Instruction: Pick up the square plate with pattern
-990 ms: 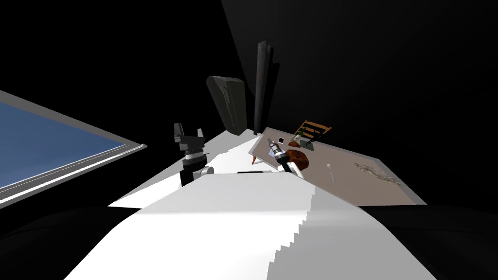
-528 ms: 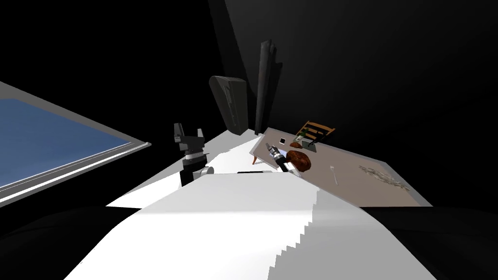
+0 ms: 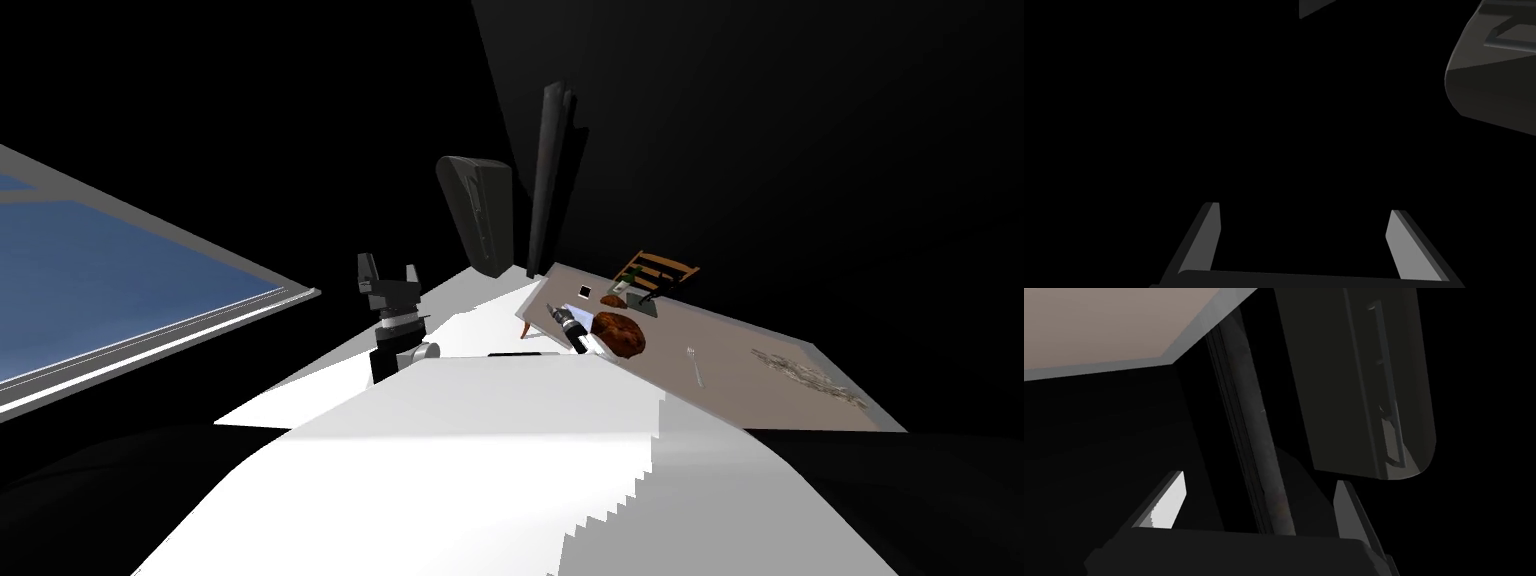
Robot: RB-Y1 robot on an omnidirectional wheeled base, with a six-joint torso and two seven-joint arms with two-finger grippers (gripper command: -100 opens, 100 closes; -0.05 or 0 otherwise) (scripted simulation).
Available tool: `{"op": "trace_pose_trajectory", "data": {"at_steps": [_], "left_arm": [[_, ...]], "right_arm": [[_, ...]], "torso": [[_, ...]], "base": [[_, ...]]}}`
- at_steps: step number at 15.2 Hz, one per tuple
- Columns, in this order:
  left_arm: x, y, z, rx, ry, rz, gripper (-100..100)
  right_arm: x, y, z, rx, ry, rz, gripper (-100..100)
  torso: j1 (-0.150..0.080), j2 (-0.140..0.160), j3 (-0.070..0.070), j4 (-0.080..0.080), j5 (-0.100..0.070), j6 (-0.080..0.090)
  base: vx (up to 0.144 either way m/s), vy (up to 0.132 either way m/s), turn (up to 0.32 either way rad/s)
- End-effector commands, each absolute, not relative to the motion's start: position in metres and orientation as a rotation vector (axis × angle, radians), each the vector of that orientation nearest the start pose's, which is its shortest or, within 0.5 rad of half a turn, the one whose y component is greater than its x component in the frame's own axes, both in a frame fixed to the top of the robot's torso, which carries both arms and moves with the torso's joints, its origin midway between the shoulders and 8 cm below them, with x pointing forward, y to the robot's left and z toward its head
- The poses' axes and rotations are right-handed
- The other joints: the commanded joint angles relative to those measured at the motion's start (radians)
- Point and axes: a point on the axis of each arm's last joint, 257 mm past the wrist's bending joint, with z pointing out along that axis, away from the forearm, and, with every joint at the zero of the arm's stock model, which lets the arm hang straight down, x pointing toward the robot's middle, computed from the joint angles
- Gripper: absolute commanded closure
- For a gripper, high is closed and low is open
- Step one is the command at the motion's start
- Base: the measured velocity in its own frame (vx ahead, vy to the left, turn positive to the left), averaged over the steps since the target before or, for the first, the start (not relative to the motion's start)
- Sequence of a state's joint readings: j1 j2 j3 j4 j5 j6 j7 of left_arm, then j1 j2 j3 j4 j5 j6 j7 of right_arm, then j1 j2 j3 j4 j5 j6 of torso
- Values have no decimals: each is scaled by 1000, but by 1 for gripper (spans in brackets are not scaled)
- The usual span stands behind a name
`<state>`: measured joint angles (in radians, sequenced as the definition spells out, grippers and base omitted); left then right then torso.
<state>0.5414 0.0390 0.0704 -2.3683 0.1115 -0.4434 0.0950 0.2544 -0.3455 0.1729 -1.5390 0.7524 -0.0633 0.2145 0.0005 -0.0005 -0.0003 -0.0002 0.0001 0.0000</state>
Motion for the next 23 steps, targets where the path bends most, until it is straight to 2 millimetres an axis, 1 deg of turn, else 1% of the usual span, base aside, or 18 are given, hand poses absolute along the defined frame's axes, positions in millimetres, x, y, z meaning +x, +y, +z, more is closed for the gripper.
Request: {"op": "trace_pose_trajectory", "data": {"at_steps": [1, 2, 4, 5, 6, 7, 8, 11, 13, 14, 15, 16, 18, 19, 20, 21, 22, 23], "left_arm": [[327, 310, 43, -723, 552, -1382, 0], [327, 310, 43, -723, 552, -1382, 0], [327, 310, 43, -723, 552, -1382, 0], [327, 310, 43, -723, 552, -1382, 0], [327, 310, 43, -723, 552, -1382, 0], [327, 310, 43, -723, 552, -1382, 0], [327, 310, 43, -723, 552, -1382, 0], [327, 310, 43, -723, 552, -1382, 0], [327, 310, 43, -723, 552, -1382, 0], [327, 310, 43, -723, 552, -1382, 0], [327, 310, 43, -723, 552, -1382, 0], [327, 310, 43, -723, 552, -1382, 0], [327, 310, 43, -723, 552, -1382, 0], [327, 310, 43, -723, 552, -1382, 0], [327, 310, 43, -723, 552, -1382, 0], [327, 310, 43, -723, 552, -1382, 0], [327, 310, 43, -723, 552, -1382, 0], [327, 310, 43, -723, 552, -1382, 0]], "right_arm": [[434, -276, -379, 151, 1900, 259, -100], [436, -282, -388, 92, 1928, 184, -100], [430, -288, -403, 95, 1960, 166, -100], [431, -296, -413, 34, 1988, 87, -100], [425, -301, -423, 34, 2010, 74, -100], [424, -302, -425, 35, 2015, 72, -100], [424, -311, -435, -31, 2042, -12, -100], [412, -330, -461, -95, 2103, -115, -100], [411, -331, -464, -94, 2110, -118, -100], [408, -343, -473, -160, 2133, -202, -100], [403, -347, -480, -162, 2149, -212, -100], [404, -357, -483, -226, 2158, -289, -100], [395, -363, -493, -232, 2183, -306, -100], [390, -377, -502, -304, 2203, -391, -100], [387, -379, -505, -303, 2211, -397, -100], [386, -390, -508, -374, 2215, -475, -100], [380, -395, -514, -374, 2233, -485, -100], [379, -395, -515, -374, 2234, -485, -100]], "torso": [[0, 0, 0, 0, 0, 0], [0, 0, 0, 0, 0, 0], [0, 0, 0, 0, 0, 0], [0, 0, 0, 0, 0, 0], [0, 0, 0, 0, 0, 0], [0, 0, 0, 0, 0, 0], [0, 0, 0, 0, 0, 0], [0, 0, 0, 0, 0, 0], [0, 0, 0, 0, 0, 0], [0, 0, 0, 0, 0, 0], [0, 0, 0, 0, 0, 0], [0, 0, 0, 0, 0, 0], [0, 0, 0, 0, 0, 0], [0, 0, 0, 0, 0, 0], [0, 0, 0, 0, 0, 0], [0, 0, 0, 0, 0, 0], [0, 0, 0, 0, 0, 0], [0, 0, 0, 0, 0, 0]], "base": [[3, 6, 16], [2, 9, 58], [3, 7, 42], [4, 8, 57], [5, 9, 61], [4, 6, 19], [4, 10, 53], [5, 12, 63], [2, 3, 15], [2, 6, 53], [4, 7, 63], [4, 11, 78], [4, 9, 43], [4, 9, 50], [4, 8, 55], [4, 9, 68], [5, 9, 59], [4, 5, 17]]}}
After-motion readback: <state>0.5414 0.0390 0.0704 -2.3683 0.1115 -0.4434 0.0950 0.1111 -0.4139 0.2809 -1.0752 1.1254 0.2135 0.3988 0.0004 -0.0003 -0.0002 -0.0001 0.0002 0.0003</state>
